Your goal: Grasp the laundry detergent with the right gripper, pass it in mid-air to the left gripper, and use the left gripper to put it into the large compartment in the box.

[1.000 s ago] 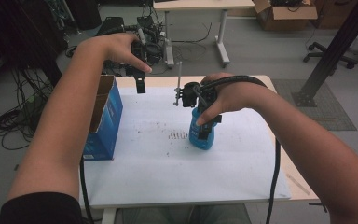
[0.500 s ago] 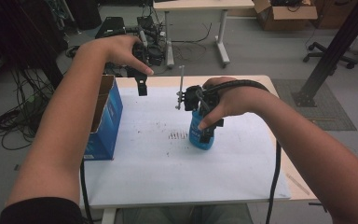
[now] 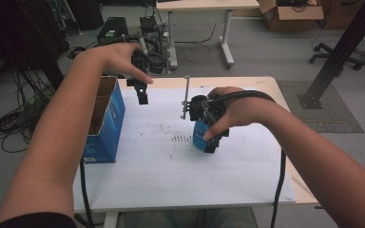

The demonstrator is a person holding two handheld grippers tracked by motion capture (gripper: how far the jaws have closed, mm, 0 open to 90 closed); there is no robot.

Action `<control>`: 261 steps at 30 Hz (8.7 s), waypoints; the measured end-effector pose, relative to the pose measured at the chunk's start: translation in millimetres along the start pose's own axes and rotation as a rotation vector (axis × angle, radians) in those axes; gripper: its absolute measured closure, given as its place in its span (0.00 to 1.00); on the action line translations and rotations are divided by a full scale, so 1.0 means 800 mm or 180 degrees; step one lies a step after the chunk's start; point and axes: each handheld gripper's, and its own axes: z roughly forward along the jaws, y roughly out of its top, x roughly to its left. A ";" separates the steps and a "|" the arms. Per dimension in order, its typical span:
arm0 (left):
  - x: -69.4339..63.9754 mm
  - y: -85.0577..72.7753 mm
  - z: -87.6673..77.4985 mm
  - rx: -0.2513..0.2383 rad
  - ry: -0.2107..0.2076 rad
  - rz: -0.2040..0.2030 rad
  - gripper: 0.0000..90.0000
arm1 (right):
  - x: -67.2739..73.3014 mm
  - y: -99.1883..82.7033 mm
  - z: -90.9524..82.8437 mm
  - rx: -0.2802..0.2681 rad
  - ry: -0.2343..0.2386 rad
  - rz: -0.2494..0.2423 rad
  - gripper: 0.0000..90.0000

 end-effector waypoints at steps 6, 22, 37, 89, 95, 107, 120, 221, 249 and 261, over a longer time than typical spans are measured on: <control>-0.019 -0.007 0.004 0.0009 0.0035 0.0046 0.08 | 0.008 -0.002 0.004 -0.0019 -0.0021 -0.0011 0.05; -0.069 -0.009 0.011 0.0023 0.0113 0.0145 0.07 | 0.019 -0.022 0.024 -0.0069 0.0006 0.0082 0.05; -0.097 -0.020 0.029 0.0013 0.0091 0.0177 0.07 | 0.020 -0.044 0.043 -0.0157 0.0005 0.0132 0.05; -0.135 -0.033 0.059 -0.0044 0.0003 0.0275 0.07 | -0.052 -0.153 0.131 -0.1157 -0.0242 0.1066 0.06; -0.139 -0.035 0.059 -0.0050 0.0005 0.0263 0.08 | -0.058 -0.156 0.142 -0.1347 -0.0258 0.1132 0.06; -0.141 -0.038 0.061 -0.0021 -0.0012 0.0239 0.08 | -0.063 -0.156 0.152 -0.1523 -0.0281 0.1158 0.06; -0.141 -0.037 0.063 -0.0020 -0.0033 0.0262 0.08 | -0.071 -0.152 0.164 -0.1782 -0.0380 0.1209 0.05; -0.143 -0.045 0.071 -0.0042 -0.0019 0.0236 0.08 | -0.067 -0.126 0.221 -0.3200 -0.1071 0.1540 0.37; -0.143 -0.034 0.058 -0.0087 0.0053 0.0290 0.08 | -0.050 -0.135 0.170 -0.3338 -0.0984 0.0948 0.51; -0.152 -0.014 0.044 -0.0119 0.0116 0.0382 0.07 | -0.016 -0.127 0.147 -0.3250 -0.0631 0.0359 0.51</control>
